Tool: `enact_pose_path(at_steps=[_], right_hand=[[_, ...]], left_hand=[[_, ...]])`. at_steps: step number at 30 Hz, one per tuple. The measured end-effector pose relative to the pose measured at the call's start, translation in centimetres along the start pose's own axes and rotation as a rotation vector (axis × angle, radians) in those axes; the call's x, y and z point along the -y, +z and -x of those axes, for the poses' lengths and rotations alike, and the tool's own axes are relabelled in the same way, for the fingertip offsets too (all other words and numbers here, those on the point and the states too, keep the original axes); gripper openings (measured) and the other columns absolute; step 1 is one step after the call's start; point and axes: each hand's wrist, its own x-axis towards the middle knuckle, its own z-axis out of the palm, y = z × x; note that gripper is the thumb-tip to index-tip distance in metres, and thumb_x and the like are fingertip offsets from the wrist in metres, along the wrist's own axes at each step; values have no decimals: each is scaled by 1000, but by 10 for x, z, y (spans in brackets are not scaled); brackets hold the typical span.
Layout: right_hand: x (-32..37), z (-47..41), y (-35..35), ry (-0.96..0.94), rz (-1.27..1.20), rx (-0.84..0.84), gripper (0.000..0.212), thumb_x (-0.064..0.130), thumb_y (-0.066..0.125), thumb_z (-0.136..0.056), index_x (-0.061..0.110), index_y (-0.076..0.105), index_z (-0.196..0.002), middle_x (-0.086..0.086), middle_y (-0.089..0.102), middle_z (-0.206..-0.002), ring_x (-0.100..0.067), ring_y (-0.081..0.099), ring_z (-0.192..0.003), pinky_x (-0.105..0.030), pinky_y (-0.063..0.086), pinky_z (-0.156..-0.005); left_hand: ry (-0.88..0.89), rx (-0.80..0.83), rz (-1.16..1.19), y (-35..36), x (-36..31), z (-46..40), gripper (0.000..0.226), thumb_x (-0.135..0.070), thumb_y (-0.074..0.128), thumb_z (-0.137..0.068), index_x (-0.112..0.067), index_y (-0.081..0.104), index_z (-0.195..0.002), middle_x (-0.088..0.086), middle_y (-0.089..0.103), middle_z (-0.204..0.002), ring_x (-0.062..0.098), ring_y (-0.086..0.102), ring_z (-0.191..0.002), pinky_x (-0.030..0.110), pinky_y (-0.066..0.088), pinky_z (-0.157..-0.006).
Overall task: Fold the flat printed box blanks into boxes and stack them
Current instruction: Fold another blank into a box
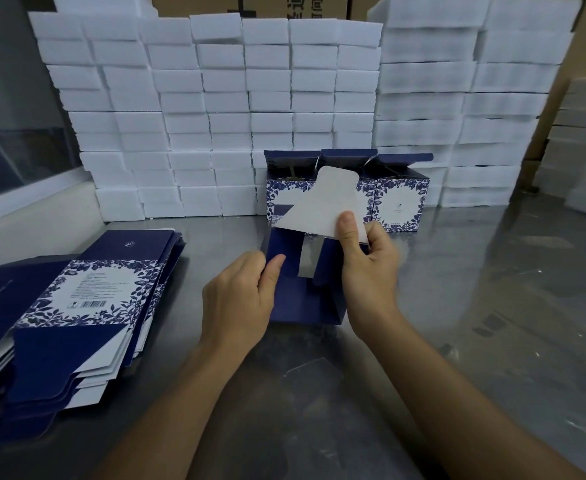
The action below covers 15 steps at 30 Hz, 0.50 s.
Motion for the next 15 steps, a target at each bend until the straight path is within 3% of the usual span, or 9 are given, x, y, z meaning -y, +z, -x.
enact_pose_path(at_steps=[4,7,10,15], right_hand=[[2,-3,-2,54,-50,-66,37,36,60,-99,15,45,-73,11,48,-57,-7,43,-56,-26,40,-53],[4,-9,-8,136,-123,-151,37,38,59,-99,17,43,-73,14,50,-53,-1,44,-50,-20,43,-49],[3,-14,-12,198,-170,-199,34,41,60,-99,14,48,-81,6,48,-63,-5,43,-54,-22,44,-52],[3,-15,-12,233,-209,-230,38,41,59,-98,18,44,-73,3,45,-64,-5,40,-53,-20,41,-47]], left_hand=[[-8,8,13,0,-1,1,38,-39,44,-99,-22,26,-70,-13,22,-63,7,21,-49,11,12,-51],[0,2,-15,1,-2,1,35,-39,44,-99,-22,28,-72,-9,31,-72,9,24,-57,11,13,-53],[1,-7,-8,3,-3,1,35,-36,44,-100,-16,39,-71,-7,34,-79,11,29,-64,13,16,-53],[40,-20,-6,6,-6,-1,37,-27,44,-100,0,56,-78,9,55,-84,20,49,-69,27,36,-51]])
